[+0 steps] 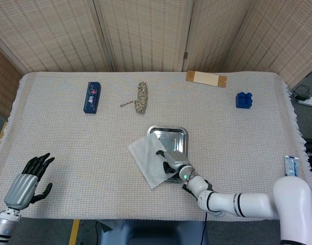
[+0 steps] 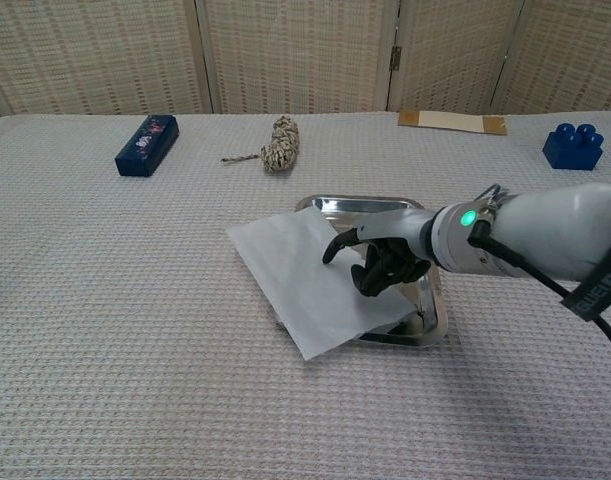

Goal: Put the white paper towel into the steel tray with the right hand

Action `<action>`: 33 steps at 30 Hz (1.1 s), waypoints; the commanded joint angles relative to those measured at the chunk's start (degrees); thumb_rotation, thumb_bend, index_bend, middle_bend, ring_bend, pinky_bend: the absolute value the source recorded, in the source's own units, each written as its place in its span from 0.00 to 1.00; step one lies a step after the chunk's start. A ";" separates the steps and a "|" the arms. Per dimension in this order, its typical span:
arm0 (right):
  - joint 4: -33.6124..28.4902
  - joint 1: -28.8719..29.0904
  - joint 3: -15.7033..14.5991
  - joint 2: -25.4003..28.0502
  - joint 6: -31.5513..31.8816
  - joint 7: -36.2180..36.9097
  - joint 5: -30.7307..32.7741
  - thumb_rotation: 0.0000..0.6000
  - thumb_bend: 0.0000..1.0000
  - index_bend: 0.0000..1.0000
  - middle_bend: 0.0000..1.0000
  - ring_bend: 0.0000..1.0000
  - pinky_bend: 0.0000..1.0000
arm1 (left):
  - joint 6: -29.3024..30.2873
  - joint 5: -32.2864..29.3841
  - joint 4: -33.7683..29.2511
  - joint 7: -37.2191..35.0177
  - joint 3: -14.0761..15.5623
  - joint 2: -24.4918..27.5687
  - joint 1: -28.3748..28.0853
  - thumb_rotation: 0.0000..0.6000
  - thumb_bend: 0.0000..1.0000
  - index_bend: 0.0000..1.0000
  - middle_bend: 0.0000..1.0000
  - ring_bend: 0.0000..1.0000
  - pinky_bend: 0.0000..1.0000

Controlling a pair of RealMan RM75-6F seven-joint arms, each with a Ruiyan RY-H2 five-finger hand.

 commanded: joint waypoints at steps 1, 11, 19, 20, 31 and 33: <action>1.13 0.58 -0.97 -0.62 -0.65 1.17 -0.17 1.00 1.00 0.16 1.00 1.00 1.00 | 0.11 0.08 -0.06 0.07 0.01 0.06 0.07 1.00 0.53 0.00 0.00 0.00 0.00; -0.11 1.64 -3.81 0.57 1.53 2.74 0.46 1.00 1.00 0.17 1.00 1.00 1.00 | 1.00 1.06 -0.45 -0.34 0.22 0.52 0.30 1.00 0.53 0.00 0.00 0.00 0.00; -3.40 1.07 -5.76 3.04 4.29 3.57 0.48 1.00 1.00 0.17 1.00 1.00 1.00 | 1.28 1.76 -0.74 -0.07 0.49 0.58 0.37 1.00 0.53 0.00 0.00 0.00 0.00; -4.08 0.92 -6.14 3.50 4.78 3.59 0.33 1.00 1.00 0.17 1.00 1.00 1.00 | 1.29 1.82 -0.79 0.00 0.51 0.59 0.38 1.00 0.53 0.00 0.00 0.00 0.00; -7.11 0.82 -8.54 6.28 6.50 3.03 1.53 1.00 1.00 0.17 1.00 1.00 1.00 | 1.61 2.24 -1.11 0.85 0.65 0.61 0.55 1.00 0.53 0.00 0.00 0.00 0.00; -7.47 0.85 -8.97 6.66 6.60 2.91 2.02 1.00 1.00 0.17 1.00 1.00 1.00 | 1.64 2.24 -1.16 0.91 0.65 0.65 0.58 1.00 0.53 0.00 0.00 0.00 0.00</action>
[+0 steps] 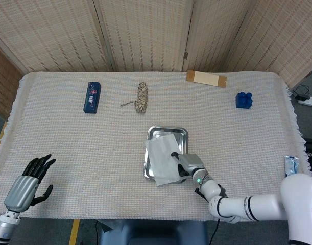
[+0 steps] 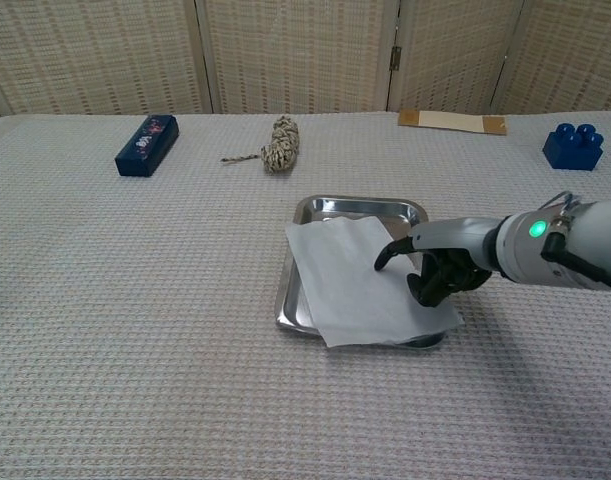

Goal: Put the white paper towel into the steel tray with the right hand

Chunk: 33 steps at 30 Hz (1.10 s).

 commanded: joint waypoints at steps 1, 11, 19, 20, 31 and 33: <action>-0.45 0.02 -0.52 0.51 0.16 -0.14 0.53 1.00 1.00 0.17 1.00 1.00 1.00 | -0.02 -0.01 -0.02 -0.01 -0.01 0.02 -0.01 1.00 0.53 0.00 0.00 0.00 0.00; -2.98 -1.14 -0.37 3.23 1.67 1.52 -1.25 1.00 1.00 0.17 1.00 1.00 1.00 | -0.65 -0.28 0.15 0.29 0.05 -0.10 -0.12 1.00 0.53 0.00 0.00 0.00 0.00; -6.49 -4.05 1.79 5.61 2.15 6.31 -9.75 1.00 1.00 0.17 1.00 1.00 1.00 | -0.67 -0.21 0.09 0.19 0.03 -0.17 -0.17 1.00 0.53 0.00 0.00 0.00 0.00; -6.97 -4.42 1.86 5.99 1.83 6.90 -10.79 1.00 1.00 0.17 1.00 1.00 1.00 | -0.72 -0.24 0.10 0.16 0.03 -0.17 -0.19 1.00 0.53 0.00 0.00 0.00 0.00; -13.54 -4.95 -2.99 9.91 -0.57 5.26 -15.07 1.00 1.00 0.17 1.00 1.00 1.00 | -0.73 -0.27 0.15 0.24 0.00 -0.17 -0.19 1.00 0.53 0.00 0.00 0.00 0.00; -14.10 -4.72 -4.02 10.18 -0.45 4.55 -14.83 1.00 1.00 0.17 1.00 1.00 1.00 | -0.67 -0.25 0.15 0.29 -0.02 -0.19 -0.18 1.00 0.53 0.00 0.00 0.00 0.00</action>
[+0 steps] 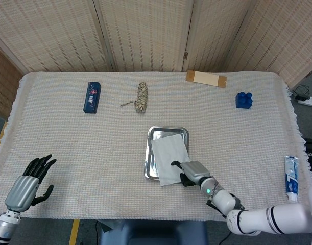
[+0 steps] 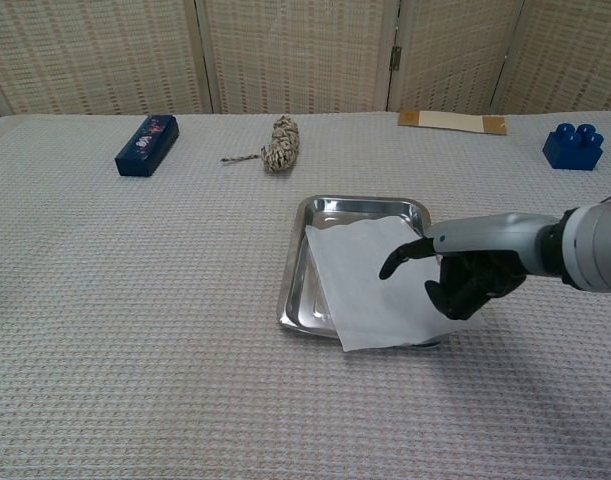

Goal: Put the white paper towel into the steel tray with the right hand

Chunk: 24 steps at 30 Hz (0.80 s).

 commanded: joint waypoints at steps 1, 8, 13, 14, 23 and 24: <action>-0.98 0.32 -1.38 0.56 0.01 -0.91 0.15 1.00 1.00 0.17 1.00 1.00 1.00 | -0.02 -0.02 0.00 0.01 0.00 0.00 0.00 1.00 0.53 0.00 0.00 0.00 0.00; -2.38 -0.42 -3.35 1.45 -0.16 -0.48 -1.67 1.00 1.00 0.17 1.00 1.00 1.00 | -0.08 -0.02 0.08 -0.05 -0.02 -0.01 -0.05 1.00 0.53 0.00 0.00 0.00 0.00; -1.68 -0.75 -3.74 0.70 -1.25 0.63 -2.90 1.00 1.00 0.17 1.00 1.00 1.00 | -0.18 0.04 0.10 0.15 0.01 -0.09 -0.10 1.00 0.53 0.00 0.00 0.00 0.00; -1.37 -0.72 -3.80 0.43 -1.53 0.75 -3.06 1.00 1.00 0.17 1.00 1.00 1.00 | -0.12 0.05 0.08 0.21 0.00 -0.10 -0.08 1.00 0.53 0.00 0.00 0.00 0.00; 3.03 0.40 -3.47 -3.71 -3.08 1.53 -2.15 1.00 1.00 0.17 1.00 1.00 1.00 | 0.11 0.07 -0.02 0.06 -0.04 0.00 0.00 1.00 0.53 0.00 0.00 0.00 0.00; 3.47 0.51 -3.39 -4.12 -3.20 1.66 -1.93 1.00 1.00 0.17 1.00 1.00 1.00 | 0.15 0.10 -0.02 -0.03 -0.04 0.03 0.00 1.00 0.53 0.00 0.00 0.00 0.00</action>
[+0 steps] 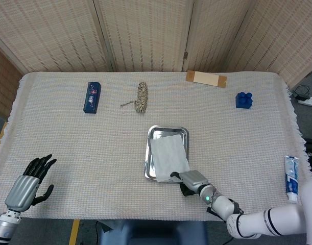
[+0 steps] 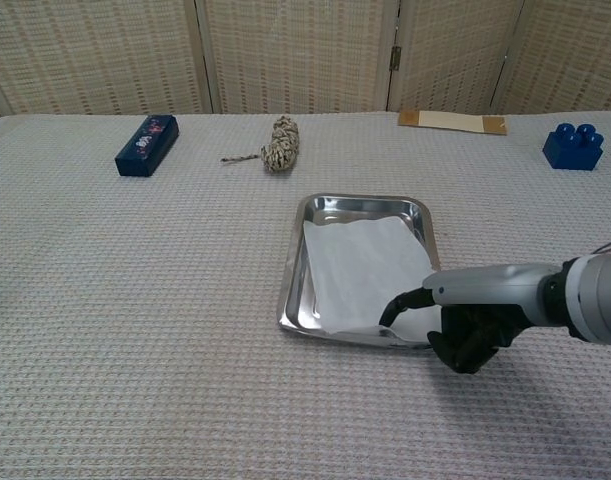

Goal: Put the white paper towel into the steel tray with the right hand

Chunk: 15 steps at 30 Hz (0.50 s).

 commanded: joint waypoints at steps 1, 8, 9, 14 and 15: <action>1.25 0.40 0.40 -1.24 -0.46 0.58 0.71 1.00 1.00 0.17 1.00 1.00 1.00 | 0.06 0.08 -0.02 -0.18 0.01 0.06 -0.01 1.00 0.53 0.00 0.00 0.00 0.00; 2.99 0.23 1.63 -3.80 1.05 1.61 -0.43 1.00 1.00 0.17 1.00 1.00 1.00 | 0.50 0.41 -0.11 -0.80 0.07 0.34 0.07 1.00 0.53 0.00 0.00 0.00 0.00; 3.08 0.13 1.74 -4.03 1.41 1.68 -0.66 1.00 1.00 0.17 1.00 1.00 1.00 | 0.54 0.44 -0.11 -0.85 0.09 0.36 0.08 1.00 0.53 0.00 0.00 0.00 0.00; 3.62 -0.36 2.06 -4.79 2.75 1.95 -1.11 1.00 1.00 0.17 1.00 1.00 1.00 | 0.56 0.66 -0.17 -0.83 0.20 0.39 0.08 1.00 0.53 0.00 0.00 0.00 0.00; 3.72 -0.41 2.07 -4.86 2.97 1.91 -1.05 1.00 1.00 0.17 1.00 1.00 1.00 | 0.54 0.63 -0.16 -0.81 0.20 0.39 0.08 1.00 0.53 0.00 0.00 0.00 0.00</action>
